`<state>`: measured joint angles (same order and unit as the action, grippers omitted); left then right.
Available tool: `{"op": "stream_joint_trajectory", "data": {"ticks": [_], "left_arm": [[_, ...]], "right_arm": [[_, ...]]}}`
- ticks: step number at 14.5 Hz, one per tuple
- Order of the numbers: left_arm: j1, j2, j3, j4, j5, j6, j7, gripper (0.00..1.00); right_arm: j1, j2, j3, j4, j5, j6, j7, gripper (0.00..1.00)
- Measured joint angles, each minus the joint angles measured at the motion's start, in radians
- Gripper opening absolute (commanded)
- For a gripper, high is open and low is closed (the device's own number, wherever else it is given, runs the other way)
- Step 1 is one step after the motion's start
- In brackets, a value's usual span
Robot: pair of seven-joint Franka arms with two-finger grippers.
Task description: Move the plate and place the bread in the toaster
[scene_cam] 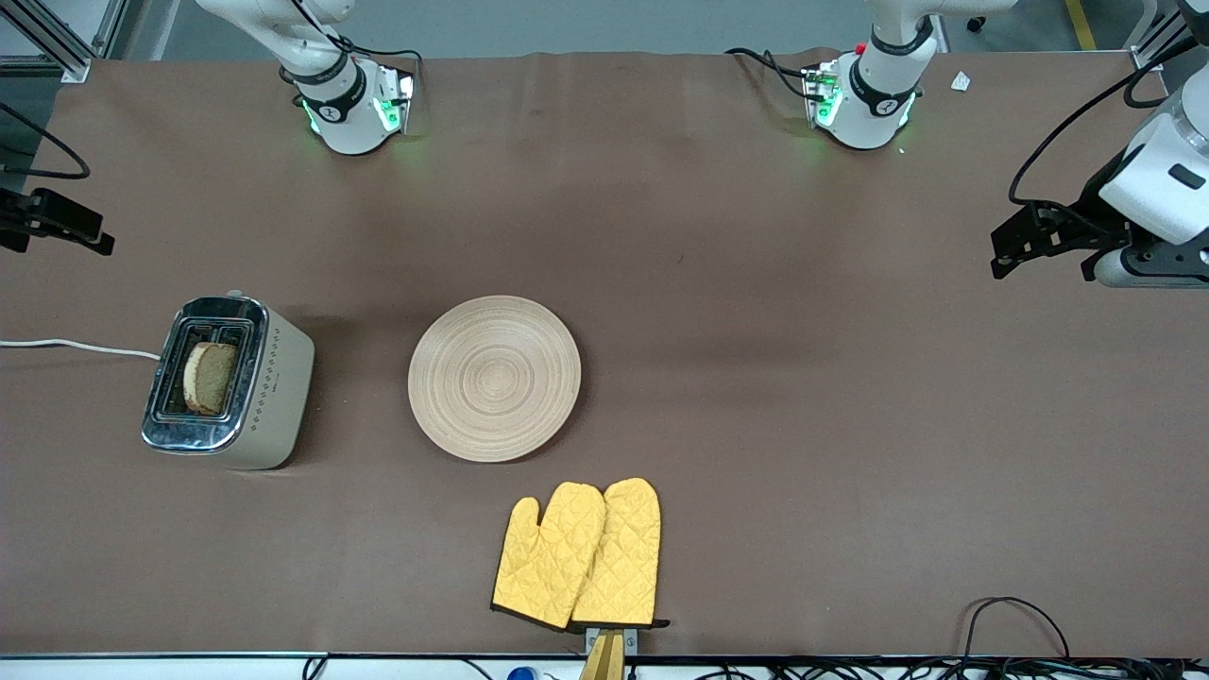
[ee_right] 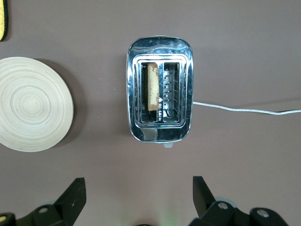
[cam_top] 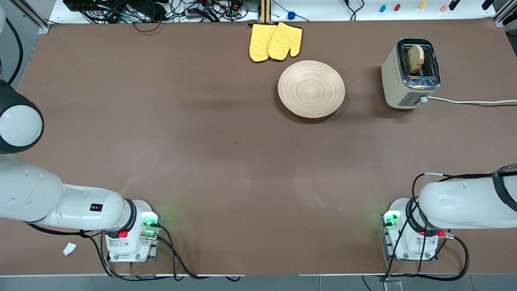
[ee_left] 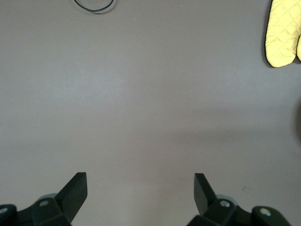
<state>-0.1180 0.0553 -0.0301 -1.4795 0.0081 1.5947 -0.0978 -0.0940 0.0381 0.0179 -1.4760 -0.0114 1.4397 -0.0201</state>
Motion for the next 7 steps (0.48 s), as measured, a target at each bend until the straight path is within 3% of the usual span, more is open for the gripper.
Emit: {"op": "stream_joint_trajectory", "data": {"ticks": [7], "left_arm": [[0.002,0.001,0.005,0.01,0.0,0.003,0.0,1.0]], "right_arm": [[0.045,0.002,-0.003,-0.001,-0.01,-0.001,0.067,1.0]]}}
